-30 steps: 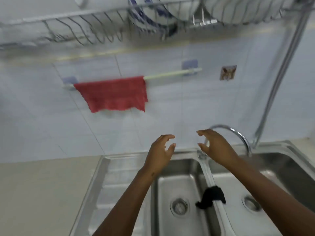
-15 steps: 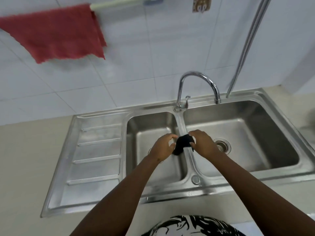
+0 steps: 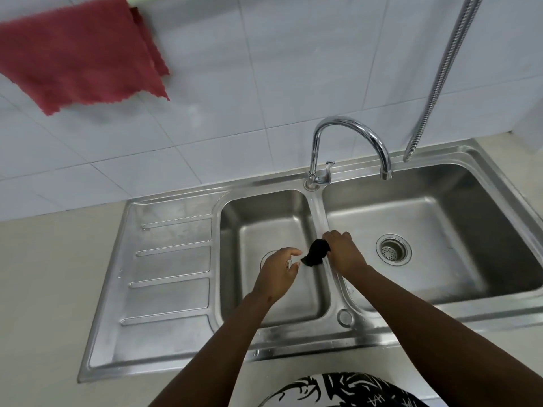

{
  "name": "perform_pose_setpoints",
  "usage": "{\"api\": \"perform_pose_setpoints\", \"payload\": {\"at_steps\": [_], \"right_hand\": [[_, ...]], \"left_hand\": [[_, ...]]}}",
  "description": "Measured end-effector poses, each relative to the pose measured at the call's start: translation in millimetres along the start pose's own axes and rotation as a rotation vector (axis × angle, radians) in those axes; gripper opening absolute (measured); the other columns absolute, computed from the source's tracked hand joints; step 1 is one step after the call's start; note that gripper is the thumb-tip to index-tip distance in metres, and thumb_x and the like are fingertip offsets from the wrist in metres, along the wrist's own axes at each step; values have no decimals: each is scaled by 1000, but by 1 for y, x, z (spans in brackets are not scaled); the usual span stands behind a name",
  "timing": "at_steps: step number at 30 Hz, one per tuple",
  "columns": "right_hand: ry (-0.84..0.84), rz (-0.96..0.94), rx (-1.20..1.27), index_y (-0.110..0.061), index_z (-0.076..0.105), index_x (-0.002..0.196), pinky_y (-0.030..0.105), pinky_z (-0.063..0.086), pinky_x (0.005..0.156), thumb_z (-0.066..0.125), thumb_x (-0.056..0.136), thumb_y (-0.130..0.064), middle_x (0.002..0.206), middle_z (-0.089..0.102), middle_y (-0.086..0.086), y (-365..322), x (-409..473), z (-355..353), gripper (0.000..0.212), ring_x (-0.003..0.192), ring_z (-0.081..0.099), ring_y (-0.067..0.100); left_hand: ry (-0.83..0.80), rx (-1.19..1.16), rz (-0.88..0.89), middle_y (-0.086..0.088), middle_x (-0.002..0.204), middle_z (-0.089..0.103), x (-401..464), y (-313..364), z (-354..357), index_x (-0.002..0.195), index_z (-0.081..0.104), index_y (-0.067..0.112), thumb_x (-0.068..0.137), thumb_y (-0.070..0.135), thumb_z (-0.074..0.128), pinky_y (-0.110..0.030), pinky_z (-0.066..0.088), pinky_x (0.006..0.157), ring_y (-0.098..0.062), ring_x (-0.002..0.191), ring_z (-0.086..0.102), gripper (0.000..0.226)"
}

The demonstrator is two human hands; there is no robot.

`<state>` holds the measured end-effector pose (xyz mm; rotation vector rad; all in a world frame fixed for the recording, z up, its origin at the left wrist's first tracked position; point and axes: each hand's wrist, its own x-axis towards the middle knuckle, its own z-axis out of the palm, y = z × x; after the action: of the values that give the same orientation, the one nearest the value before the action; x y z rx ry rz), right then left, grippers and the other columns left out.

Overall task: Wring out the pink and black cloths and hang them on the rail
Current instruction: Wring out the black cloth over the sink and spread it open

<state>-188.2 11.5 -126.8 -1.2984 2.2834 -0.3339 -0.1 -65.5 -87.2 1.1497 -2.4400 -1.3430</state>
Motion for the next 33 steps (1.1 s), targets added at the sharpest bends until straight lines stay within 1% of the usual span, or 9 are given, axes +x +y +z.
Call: {"api": "perform_pose_setpoints", "payload": {"at_steps": [4,9,13,17,21,25,27,30,33], "right_hand": [[5,-35,98,-10,51,95,33,35,67,47,72,4,94,59,12,-3,-2,-17,28,89,50,31],[75,-151,388,-17,61,101,26,42,69,59,67,4,98,62,1,-23,-14,-70,40,76,55,14],[47,-115,620,-17,62,107,15,51,65,61,79,3,95,65,-3,-45,-33,-107,34,74,64,19],[-13,-115,883,-13,62,110,23,58,72,58,85,2,87,68,3,-69,-54,-128,29,80,68,22],[-32,-114,901,-16,60,106,32,59,76,58,85,-2,83,70,12,-82,-64,-128,25,82,70,25],[84,-101,703,-20,51,105,33,56,69,57,84,-3,103,59,4,-77,-64,-114,27,72,62,25],[88,-166,484,-26,46,110,34,50,70,56,84,-7,101,57,1,-69,-64,-103,33,73,61,25],[40,-255,397,-23,47,115,37,51,84,52,84,-2,105,58,3,-62,-64,-86,37,91,59,20],[-27,-330,360,-11,43,128,15,36,100,44,84,8,122,45,8,-65,-65,-73,47,112,46,16]], "left_hand": [[7,-32,-10,8,108,66,0,-6,-2,110,64,25,89,16,55,-24,47,88,-9,101,60,24],[-24,-59,-20,0,114,65,3,-8,-14,117,59,25,86,17,62,-32,49,93,-16,106,60,33],[-179,-150,-65,7,145,44,5,-4,-21,140,39,28,76,30,79,-33,41,105,-12,129,44,76],[-240,-233,-6,15,152,32,10,8,-27,147,21,36,59,45,88,-32,36,108,-5,134,36,110],[-272,-290,57,7,128,58,10,19,-31,135,40,34,66,34,85,-40,49,98,-12,117,57,82],[-323,-319,-4,-11,91,68,-1,22,-43,112,55,4,90,17,62,-49,56,82,-30,83,71,27],[-379,-352,-81,-14,85,66,-7,23,-52,108,55,1,94,14,55,-37,58,66,-22,73,70,20],[-450,-332,-171,-8,82,68,-10,24,-65,110,57,8,94,15,50,-32,54,67,-13,69,70,19],[-470,-368,-252,-2,79,66,-8,28,-75,113,56,7,94,14,48,-38,53,73,-15,66,65,21]]}}
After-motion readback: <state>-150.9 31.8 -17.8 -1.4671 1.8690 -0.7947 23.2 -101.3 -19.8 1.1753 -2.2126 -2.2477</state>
